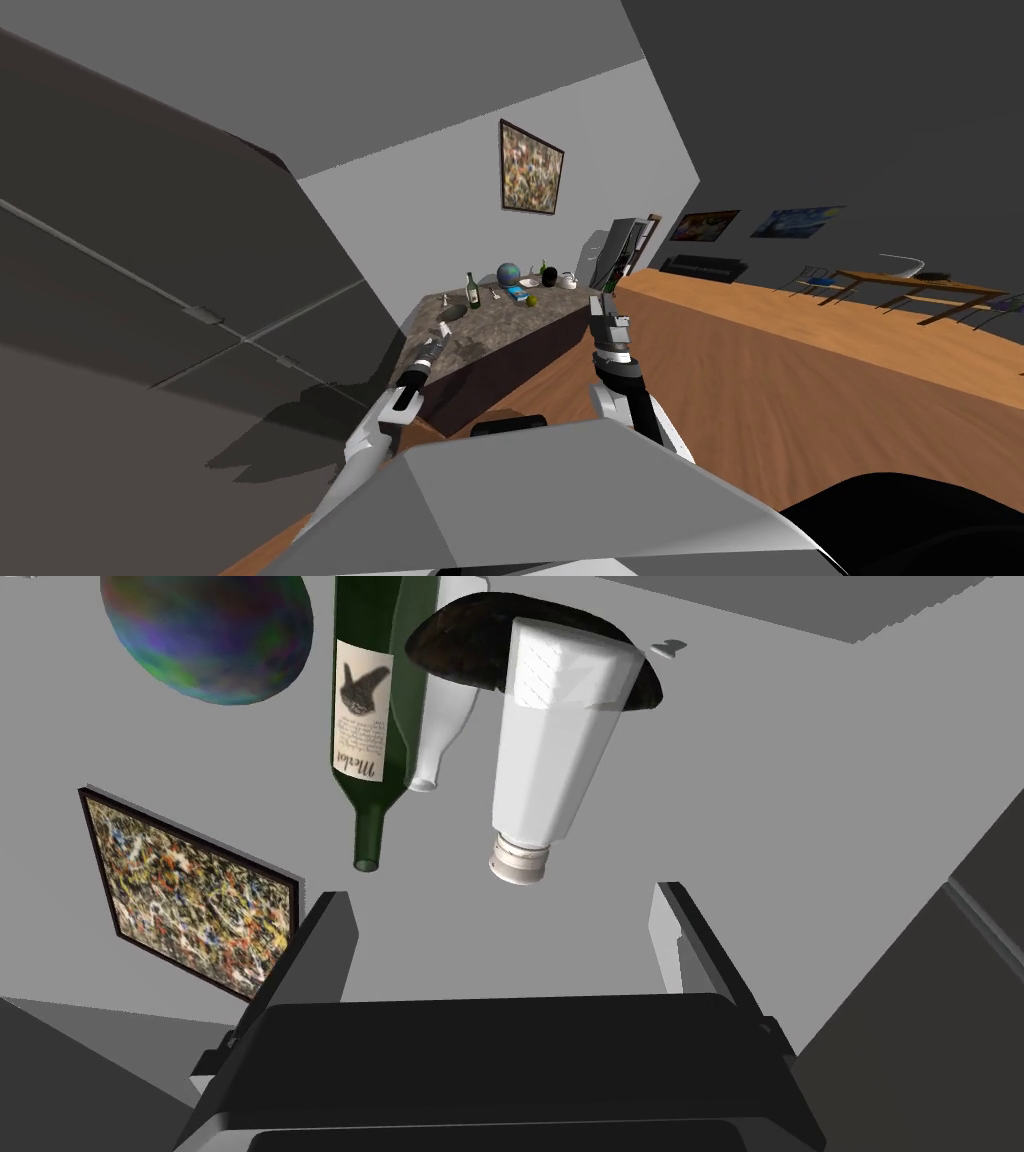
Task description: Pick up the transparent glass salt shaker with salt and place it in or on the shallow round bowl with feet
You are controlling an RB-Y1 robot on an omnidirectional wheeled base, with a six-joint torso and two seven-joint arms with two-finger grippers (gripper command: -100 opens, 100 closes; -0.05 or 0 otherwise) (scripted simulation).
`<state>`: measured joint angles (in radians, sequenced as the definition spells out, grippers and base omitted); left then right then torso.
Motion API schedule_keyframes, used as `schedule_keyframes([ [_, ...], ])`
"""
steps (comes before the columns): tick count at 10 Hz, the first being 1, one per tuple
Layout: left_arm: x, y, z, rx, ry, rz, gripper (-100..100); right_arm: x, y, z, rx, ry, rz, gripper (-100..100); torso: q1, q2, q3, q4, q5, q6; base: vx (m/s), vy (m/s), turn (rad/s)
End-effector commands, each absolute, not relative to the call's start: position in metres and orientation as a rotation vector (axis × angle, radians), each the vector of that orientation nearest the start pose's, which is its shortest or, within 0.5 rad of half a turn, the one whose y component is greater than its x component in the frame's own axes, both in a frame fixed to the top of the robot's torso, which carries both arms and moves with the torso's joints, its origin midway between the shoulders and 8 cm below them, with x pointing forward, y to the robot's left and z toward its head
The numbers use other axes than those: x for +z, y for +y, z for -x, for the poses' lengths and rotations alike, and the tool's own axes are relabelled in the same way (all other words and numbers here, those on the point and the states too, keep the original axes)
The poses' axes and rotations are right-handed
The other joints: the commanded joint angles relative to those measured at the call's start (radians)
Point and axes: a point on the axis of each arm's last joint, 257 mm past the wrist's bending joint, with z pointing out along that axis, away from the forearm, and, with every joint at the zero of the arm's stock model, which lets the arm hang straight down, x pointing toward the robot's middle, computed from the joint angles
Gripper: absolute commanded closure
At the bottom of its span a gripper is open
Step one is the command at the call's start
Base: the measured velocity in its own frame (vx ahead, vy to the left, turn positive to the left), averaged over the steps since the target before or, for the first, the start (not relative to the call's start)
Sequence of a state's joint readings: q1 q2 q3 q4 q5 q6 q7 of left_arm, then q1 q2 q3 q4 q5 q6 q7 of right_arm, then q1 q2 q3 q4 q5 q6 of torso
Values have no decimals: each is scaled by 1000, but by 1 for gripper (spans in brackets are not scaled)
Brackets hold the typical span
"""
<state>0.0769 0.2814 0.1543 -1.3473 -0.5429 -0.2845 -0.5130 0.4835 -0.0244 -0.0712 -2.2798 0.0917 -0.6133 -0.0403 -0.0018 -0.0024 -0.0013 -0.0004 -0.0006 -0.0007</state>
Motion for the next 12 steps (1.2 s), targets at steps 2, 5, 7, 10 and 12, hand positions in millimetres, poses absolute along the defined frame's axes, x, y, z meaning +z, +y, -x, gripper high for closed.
schedule_keyframes([
  [2, -295, 385, -511, -90, 1643, 150, -100, 50, -279, -324, 1250, 593, -481, 0, 1, 0, 0, 0, 0, 0, 36, -28, -45],
  [5, -295, 392, -515, -57, 1654, 124, -100, 50, -279, -324, 1250, 593, -481, 0, 3, -2, -1, -1, 1, 0, 54, 0, -32],
  [7, -296, 415, -510, -35, 1655, 140, -100, 50, -279, -324, 1250, 593, -481, 0, 3, 1, 1, 0, 1, 0, 7, -21, -85],
  [10, -296, 448, -501, -8, 1653, 169, -100, 50, -279, -324, 1250, 593, -481, 0, -2, 2, 1, 0, 0, 0, 7, -64, -149],
  [12, -294, 481, -492, 19, 1648, 198, -100, 50, -279, -324, 1250, 593, -481, 0, 0, 2, 1, 0, 0, 0, 8, -54, -124],
])
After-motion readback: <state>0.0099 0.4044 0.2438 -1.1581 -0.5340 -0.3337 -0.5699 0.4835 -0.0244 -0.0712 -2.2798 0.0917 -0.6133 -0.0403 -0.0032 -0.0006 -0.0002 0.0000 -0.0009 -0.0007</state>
